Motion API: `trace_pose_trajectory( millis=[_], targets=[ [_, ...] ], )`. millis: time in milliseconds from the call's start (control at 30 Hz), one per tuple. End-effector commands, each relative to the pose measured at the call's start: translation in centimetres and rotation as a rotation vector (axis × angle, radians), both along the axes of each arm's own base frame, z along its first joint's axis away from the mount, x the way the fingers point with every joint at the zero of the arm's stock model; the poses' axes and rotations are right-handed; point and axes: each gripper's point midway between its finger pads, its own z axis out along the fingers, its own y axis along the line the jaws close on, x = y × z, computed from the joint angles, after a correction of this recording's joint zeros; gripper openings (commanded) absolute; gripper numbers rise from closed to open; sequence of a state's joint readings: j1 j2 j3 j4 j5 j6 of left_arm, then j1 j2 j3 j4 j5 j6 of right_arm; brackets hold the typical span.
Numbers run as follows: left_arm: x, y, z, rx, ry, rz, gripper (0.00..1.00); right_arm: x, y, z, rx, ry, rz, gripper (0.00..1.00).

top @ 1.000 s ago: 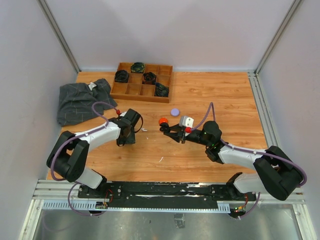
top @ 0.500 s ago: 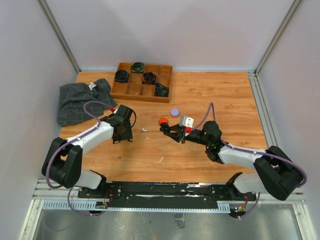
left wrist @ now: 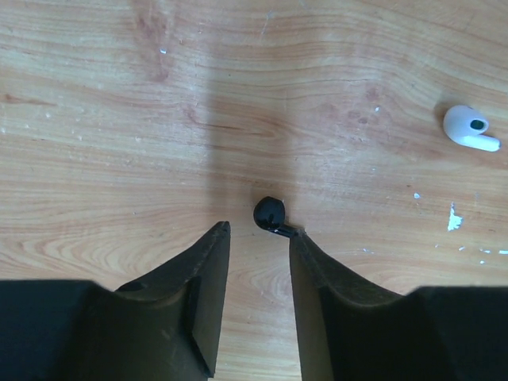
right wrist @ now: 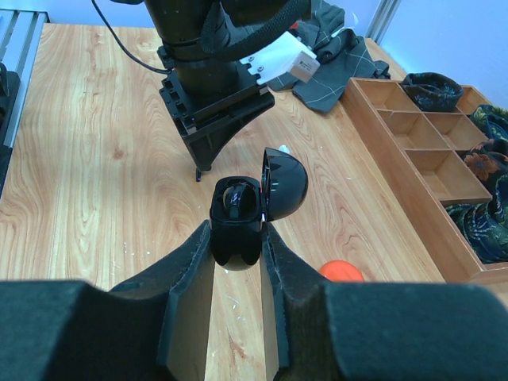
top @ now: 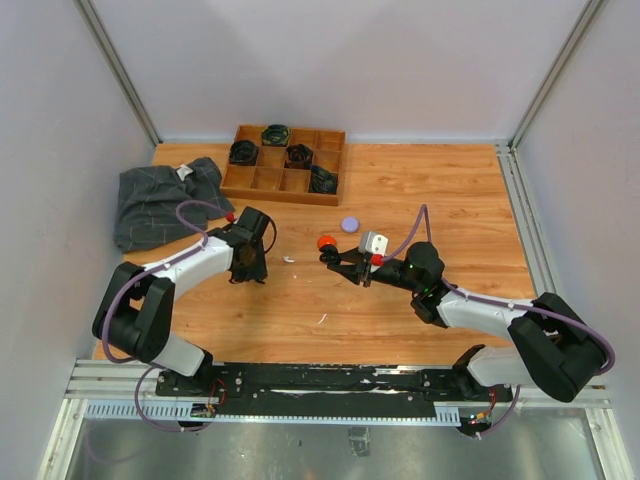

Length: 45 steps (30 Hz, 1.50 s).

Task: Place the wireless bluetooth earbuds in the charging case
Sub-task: Pick up the earbud from the center of the board.

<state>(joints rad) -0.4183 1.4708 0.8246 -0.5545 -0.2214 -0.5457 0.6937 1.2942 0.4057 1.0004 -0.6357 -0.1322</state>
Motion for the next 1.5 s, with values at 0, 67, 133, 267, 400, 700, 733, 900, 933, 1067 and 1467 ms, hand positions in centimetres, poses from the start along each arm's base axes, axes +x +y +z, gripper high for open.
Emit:
trace_pose_trajectory(
  millis=[0, 67, 133, 267, 400, 700, 733, 900, 933, 1067, 1467],
  targets=[
    [1.0, -0.4, 0.1, -0.01, -0.013, -0.002, 0.39, -0.2, 0.0, 0.9, 0.02, -0.033, 0.011, 0.01],
    [1.1, -0.5, -0.2, -0.008, -0.005, -0.003, 0.35, -0.2, 0.0, 1.0, 0.021, -0.034, 0.012, 0.01],
    [1.1, -0.7, -0.5, -0.013, 0.005, -0.009, 0.34, -0.2, 0.0, 0.9, 0.02, -0.033, 0.012, 0.01],
    [1.4, -1.3, -0.6, -0.038, 0.004, -0.019, 0.33, -0.3, 0.0, 1.0, 0.021, -0.033, 0.013, 0.01],
    [2.0, -1.9, -0.5, -0.055, 0.002, -0.032, 0.34, -0.3, 0.0, 1.0, 0.021, -0.033, 0.014, 0.01],
    [3.0, -2.7, -0.1, -0.076, -0.011, -0.061, 0.35, -0.4, 0.1, 1.0, 0.02, -0.032, 0.02, 0.01],
    [3.0, -2.7, 0.0, -0.07, -0.009, -0.061, 0.35, -0.3, 0.0, 1.0, 0.021, -0.033, 0.018, 0.01],
    [2.2, -1.9, -0.1, -0.034, 0.02, -0.057, 0.36, -0.4, 0.0, 1.1, 0.021, -0.032, 0.019, 0.01],
    [2.1, -1.8, -0.2, -0.026, 0.029, -0.058, 0.36, -0.3, 0.0, 1.1, 0.021, -0.033, 0.019, 0.01],
    [1.8, -1.7, 0.0, -0.001, 0.037, -0.064, 0.38, -0.4, 0.0, 1.1, 0.02, -0.032, 0.019, 0.01],
    [1.3, -1.9, -1.6, 0.041, 0.083, -0.08, 0.36, -0.4, 0.0, 1.2, 0.022, -0.033, 0.021, 0.01]
  ],
)
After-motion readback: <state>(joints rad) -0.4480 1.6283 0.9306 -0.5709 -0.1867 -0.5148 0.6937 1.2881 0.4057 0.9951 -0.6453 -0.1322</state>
